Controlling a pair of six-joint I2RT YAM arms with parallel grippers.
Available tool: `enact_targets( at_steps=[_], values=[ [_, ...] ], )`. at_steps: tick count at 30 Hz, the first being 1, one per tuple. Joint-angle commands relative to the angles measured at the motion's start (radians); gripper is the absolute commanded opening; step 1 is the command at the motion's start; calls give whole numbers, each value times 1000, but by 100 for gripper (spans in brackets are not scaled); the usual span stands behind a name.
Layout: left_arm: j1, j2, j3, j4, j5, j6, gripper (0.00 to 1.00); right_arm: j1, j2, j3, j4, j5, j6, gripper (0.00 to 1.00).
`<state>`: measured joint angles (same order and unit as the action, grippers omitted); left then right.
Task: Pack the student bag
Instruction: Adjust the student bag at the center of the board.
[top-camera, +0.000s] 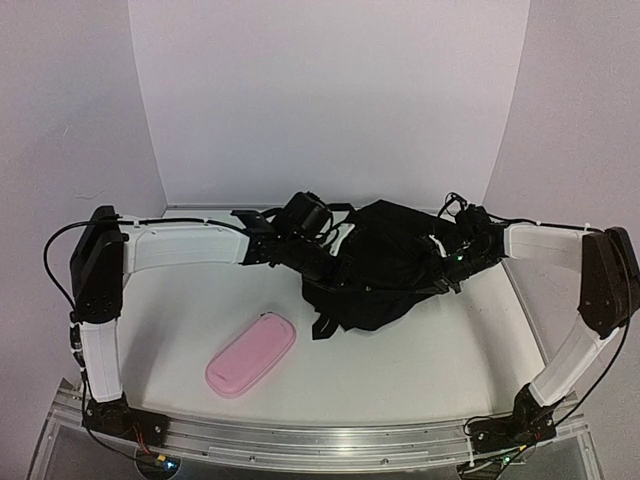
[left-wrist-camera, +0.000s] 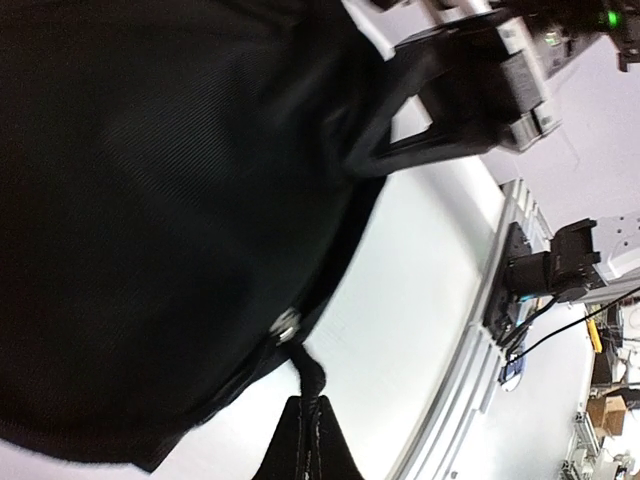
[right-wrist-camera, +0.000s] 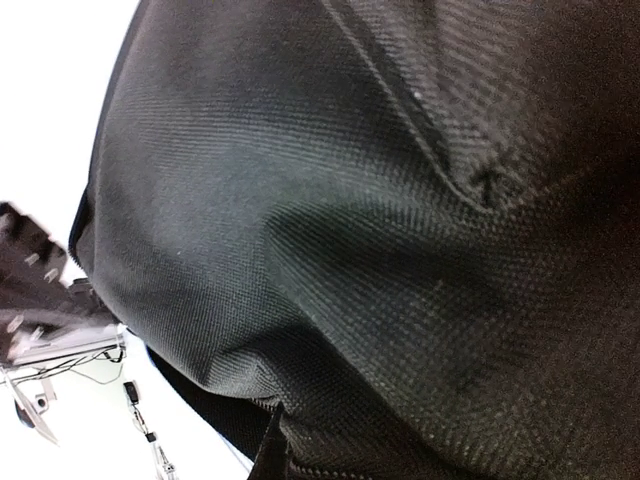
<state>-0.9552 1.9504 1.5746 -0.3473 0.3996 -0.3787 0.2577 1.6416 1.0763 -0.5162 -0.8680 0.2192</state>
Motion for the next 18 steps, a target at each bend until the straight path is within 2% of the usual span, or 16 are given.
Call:
enact_targets(
  at_steps=[1,5,8,18],
  values=[
    [-17,66,141,7,34,3,0,14,4,54,-21,42,-31,0],
    [-22,102,183,6,39,-20,0,17,3,55,-19,36,-30,0],
    [-18,79,158,-11,0,-19,0,15,-1,56,-22,57,-33,0],
    [99,-215,-190,23,-105,-64,0,-63,6,50,-67,136,-127,0]
  ],
)
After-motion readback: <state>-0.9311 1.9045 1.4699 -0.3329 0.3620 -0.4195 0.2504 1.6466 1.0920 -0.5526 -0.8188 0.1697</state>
